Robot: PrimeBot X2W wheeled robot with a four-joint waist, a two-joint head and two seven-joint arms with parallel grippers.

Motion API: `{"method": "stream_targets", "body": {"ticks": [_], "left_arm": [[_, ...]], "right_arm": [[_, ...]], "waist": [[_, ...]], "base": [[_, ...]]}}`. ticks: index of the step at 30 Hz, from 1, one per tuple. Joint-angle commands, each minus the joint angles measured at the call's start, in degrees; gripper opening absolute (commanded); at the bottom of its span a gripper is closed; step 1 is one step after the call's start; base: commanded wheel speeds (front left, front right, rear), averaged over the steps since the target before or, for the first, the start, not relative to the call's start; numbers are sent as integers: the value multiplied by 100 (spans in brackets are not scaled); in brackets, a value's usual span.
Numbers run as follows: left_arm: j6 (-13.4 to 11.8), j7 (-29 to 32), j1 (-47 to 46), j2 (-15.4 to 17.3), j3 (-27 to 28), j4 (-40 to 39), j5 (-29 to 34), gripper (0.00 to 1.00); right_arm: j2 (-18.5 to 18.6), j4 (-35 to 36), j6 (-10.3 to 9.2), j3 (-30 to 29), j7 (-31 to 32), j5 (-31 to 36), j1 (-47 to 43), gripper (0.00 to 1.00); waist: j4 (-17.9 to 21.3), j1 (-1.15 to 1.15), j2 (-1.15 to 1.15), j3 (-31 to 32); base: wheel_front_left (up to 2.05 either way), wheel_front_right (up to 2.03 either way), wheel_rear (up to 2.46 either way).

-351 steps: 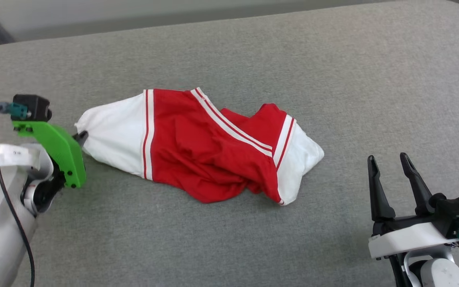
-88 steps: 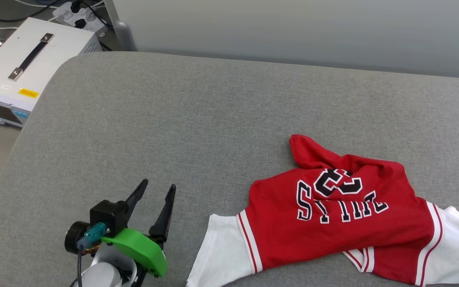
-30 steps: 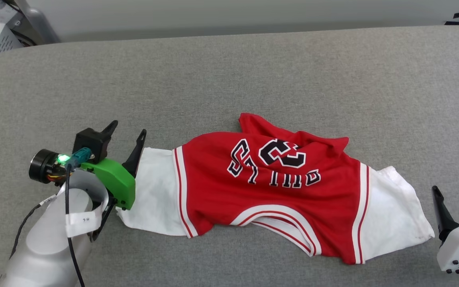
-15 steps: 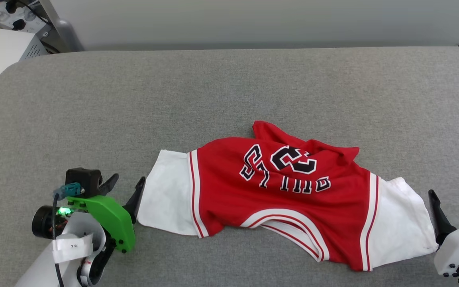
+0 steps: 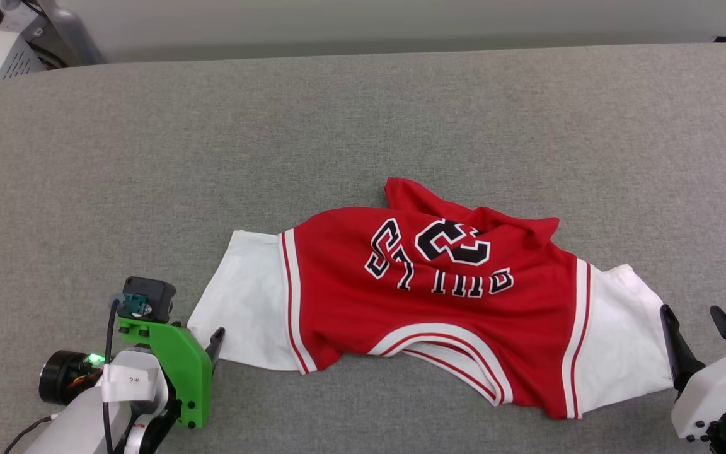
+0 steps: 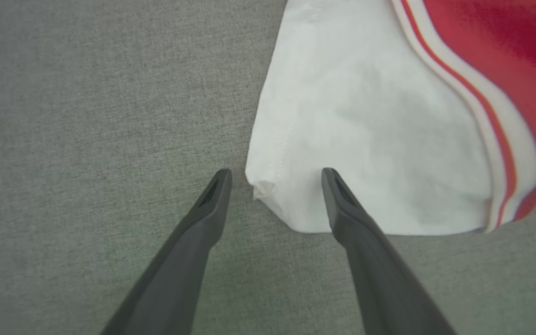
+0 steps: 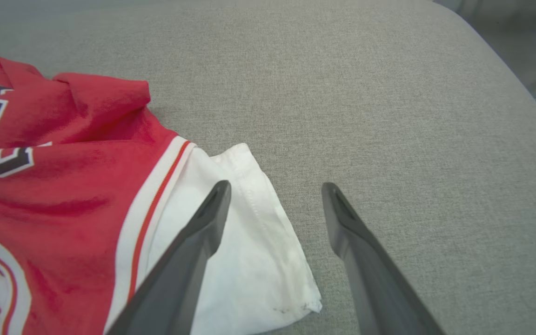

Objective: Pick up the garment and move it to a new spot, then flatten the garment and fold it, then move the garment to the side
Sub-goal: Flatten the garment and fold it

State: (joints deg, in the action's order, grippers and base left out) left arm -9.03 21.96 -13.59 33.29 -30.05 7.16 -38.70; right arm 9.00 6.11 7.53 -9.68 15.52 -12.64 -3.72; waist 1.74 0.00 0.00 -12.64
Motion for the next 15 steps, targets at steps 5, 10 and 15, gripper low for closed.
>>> {"method": "stream_targets", "body": {"ticks": [5,10,15], "left_arm": [[-77,210,68,64,-57,285,-12,100],[61,505,74,-22,-178,472,-200,59],[180,410,73,-159,-129,476,-391,0]], "right_arm": [[50,-47,-4,61,-42,2,51,100],[119,-42,-4,35,-41,-1,98,100],[125,-75,-4,19,72,-16,57,100]], "waist": [[141,0,0,-181],[167,0,0,-245],[114,0,0,-164]], "base": [[0,0,0],[0,0,0],[0,0,0]]}}
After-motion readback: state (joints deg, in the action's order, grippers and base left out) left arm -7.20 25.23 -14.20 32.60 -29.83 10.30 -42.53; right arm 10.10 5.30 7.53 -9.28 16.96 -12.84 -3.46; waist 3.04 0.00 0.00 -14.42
